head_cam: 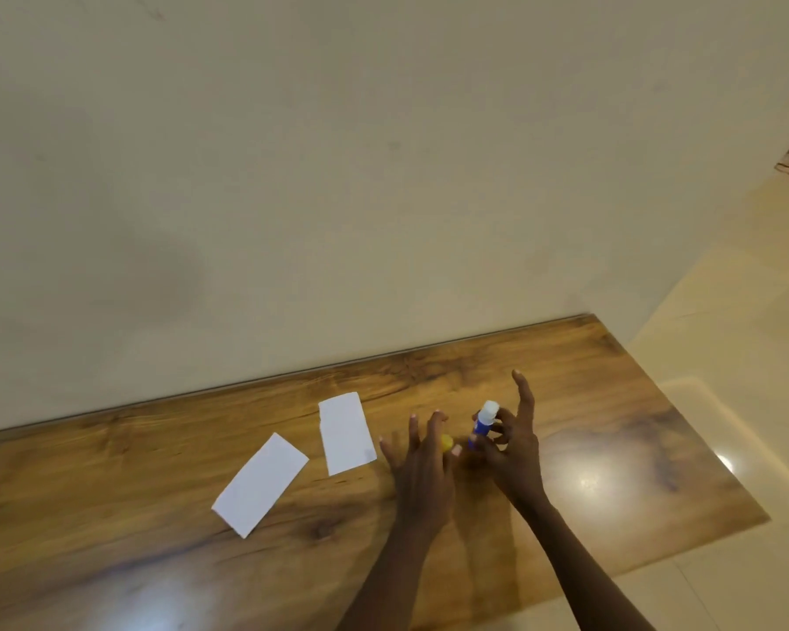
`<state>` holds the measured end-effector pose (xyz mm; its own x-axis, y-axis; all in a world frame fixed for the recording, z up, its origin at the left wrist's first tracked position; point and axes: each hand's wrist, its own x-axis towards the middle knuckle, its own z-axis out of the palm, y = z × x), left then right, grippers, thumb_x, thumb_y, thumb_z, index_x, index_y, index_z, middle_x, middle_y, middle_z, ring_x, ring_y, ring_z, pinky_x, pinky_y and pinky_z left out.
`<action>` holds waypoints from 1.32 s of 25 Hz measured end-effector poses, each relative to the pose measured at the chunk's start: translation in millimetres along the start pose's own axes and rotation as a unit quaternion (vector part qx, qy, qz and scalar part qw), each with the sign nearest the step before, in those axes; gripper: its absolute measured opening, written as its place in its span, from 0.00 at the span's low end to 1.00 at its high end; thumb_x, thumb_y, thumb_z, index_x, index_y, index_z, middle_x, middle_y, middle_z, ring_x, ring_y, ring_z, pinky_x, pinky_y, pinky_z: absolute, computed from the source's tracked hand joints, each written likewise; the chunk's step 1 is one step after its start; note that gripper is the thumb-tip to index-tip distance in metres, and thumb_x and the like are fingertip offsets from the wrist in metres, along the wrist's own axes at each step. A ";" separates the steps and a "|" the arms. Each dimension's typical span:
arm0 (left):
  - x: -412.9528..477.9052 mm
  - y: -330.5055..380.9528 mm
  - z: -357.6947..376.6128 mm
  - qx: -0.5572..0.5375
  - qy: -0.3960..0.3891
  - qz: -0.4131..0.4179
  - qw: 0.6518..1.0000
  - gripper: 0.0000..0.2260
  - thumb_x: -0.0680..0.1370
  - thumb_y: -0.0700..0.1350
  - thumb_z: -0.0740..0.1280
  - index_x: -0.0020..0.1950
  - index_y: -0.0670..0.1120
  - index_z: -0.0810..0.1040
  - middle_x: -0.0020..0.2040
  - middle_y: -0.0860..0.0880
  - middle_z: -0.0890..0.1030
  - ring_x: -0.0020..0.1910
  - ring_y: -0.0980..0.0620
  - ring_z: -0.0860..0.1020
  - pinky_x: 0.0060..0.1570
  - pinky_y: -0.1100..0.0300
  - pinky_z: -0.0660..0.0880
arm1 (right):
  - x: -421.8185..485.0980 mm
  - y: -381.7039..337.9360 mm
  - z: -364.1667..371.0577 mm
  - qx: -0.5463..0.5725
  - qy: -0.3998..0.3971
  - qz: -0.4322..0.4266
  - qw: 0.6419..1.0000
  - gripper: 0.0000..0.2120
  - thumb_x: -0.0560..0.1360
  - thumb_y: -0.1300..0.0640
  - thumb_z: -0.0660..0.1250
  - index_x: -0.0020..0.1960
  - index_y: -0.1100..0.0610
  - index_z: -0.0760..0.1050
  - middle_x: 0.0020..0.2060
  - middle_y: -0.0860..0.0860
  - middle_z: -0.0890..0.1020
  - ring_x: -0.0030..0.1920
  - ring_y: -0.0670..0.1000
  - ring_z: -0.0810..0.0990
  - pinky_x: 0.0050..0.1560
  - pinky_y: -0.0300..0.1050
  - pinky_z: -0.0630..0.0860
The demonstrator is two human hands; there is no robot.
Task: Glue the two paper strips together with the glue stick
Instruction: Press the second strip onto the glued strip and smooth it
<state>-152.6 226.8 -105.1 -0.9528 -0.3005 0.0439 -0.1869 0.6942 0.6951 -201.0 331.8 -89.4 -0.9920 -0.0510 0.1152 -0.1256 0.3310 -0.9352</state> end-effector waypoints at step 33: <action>-9.3 -61.8 -103.6 -0.221 0.008 -0.249 0.943 0.16 0.75 0.43 0.64 0.62 0.45 0.68 0.63 0.45 0.76 0.60 0.48 0.76 0.60 0.57 0.71 | -7.2 -68.2 144.0 -0.218 -0.164 0.227 0.935 0.19 0.66 0.55 0.72 0.53 0.63 0.73 0.55 0.59 0.79 0.55 0.58 0.75 0.55 0.50 0.73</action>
<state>-107.4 118.9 -74.1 -0.7686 -0.5292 -0.3594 -0.4895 0.1249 0.8630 -183.9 173.9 -74.6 -0.8972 -0.0741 -0.4354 0.2447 0.7372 -0.6298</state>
